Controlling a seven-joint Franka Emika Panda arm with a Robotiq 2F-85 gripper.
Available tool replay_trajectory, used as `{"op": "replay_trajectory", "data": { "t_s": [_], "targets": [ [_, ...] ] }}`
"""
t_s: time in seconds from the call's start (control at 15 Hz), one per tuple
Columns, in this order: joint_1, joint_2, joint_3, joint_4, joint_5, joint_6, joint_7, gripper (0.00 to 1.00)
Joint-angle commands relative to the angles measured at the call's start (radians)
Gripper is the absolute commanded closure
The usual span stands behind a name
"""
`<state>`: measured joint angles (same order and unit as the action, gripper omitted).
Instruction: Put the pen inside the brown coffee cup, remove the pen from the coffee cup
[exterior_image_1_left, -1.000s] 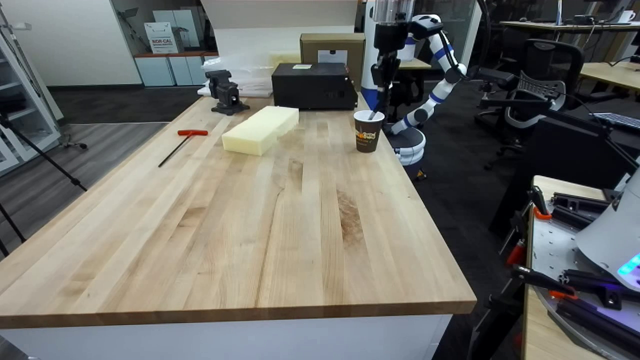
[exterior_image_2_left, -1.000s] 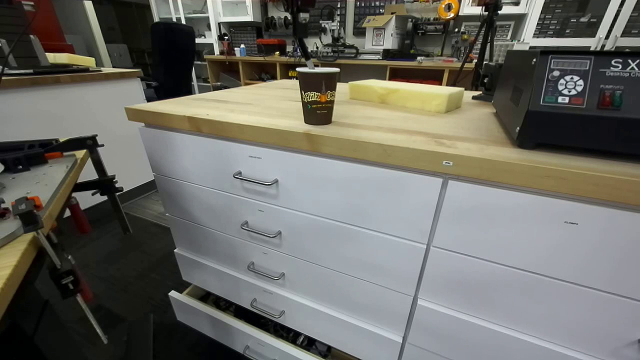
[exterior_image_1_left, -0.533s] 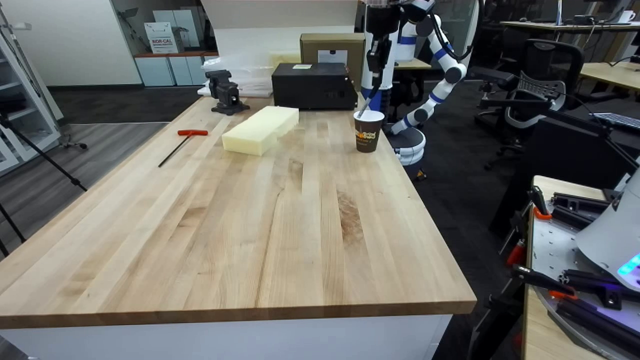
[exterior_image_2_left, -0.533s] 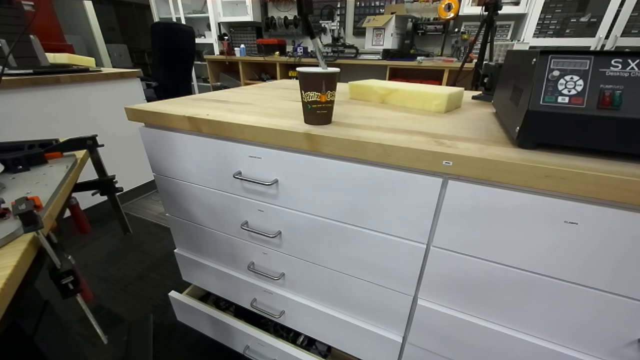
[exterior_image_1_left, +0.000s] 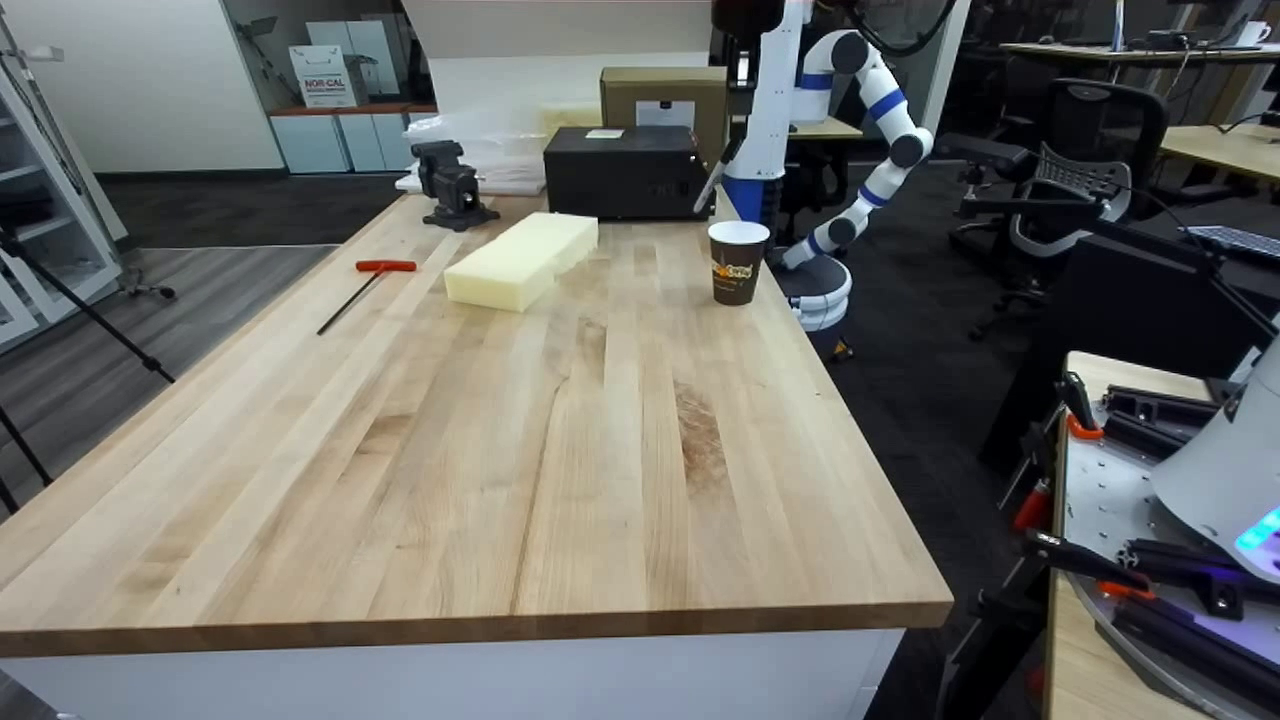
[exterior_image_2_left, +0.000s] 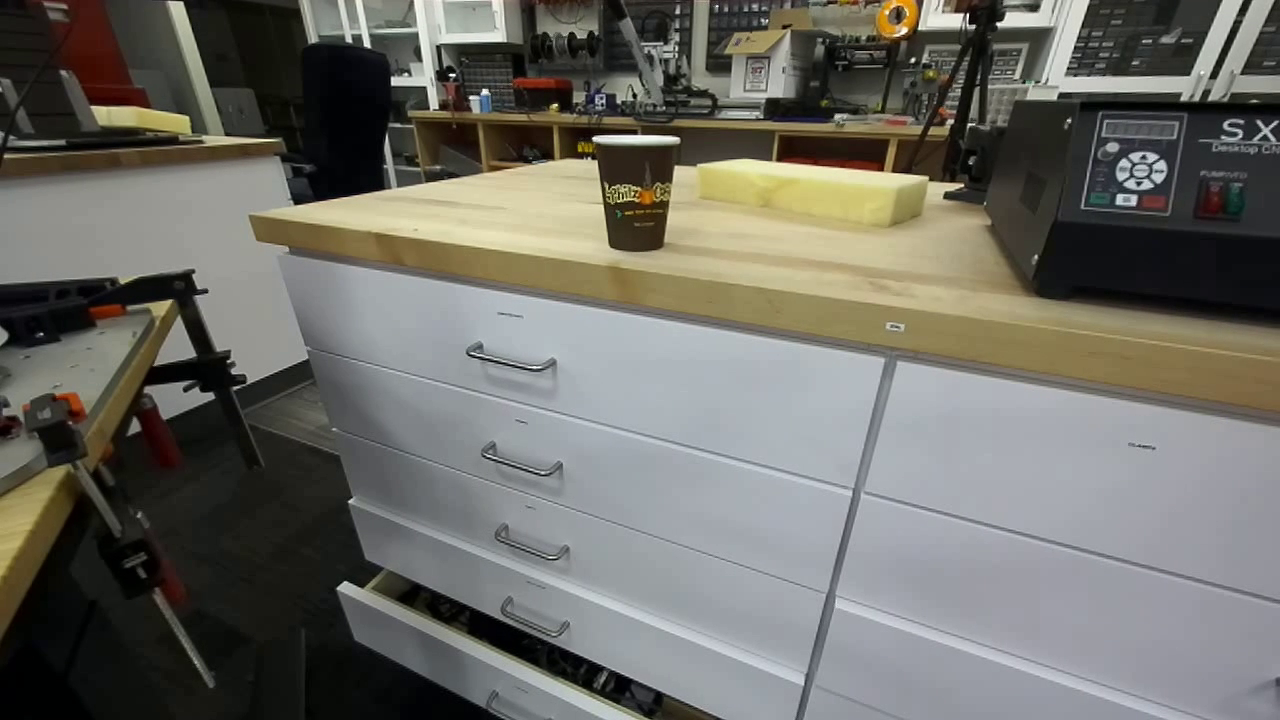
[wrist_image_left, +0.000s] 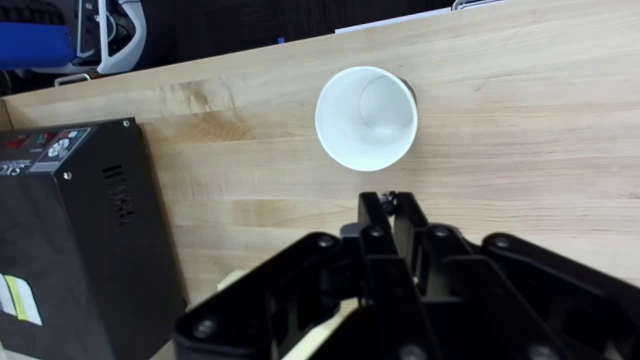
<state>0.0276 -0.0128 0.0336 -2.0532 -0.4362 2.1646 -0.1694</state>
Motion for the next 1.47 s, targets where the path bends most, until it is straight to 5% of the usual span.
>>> {"op": "replay_trajectory", "data": {
  "t_s": [0.0,0.53,1.0,1.07,1.4],
  "targets": [
    [0.028,-0.086,0.026,-0.077,0.046,-0.005,-0.078,0.97],
    [0.113,-0.138,0.077,-0.146,0.410,0.007,-0.172,0.97],
    [0.196,-0.141,0.143,-0.230,0.617,0.103,-0.177,0.97],
    [0.208,-0.143,0.150,-0.243,0.654,0.124,-0.184,0.64],
    [0.253,-0.173,0.174,-0.290,0.777,0.187,-0.240,0.39]
  ]
}}
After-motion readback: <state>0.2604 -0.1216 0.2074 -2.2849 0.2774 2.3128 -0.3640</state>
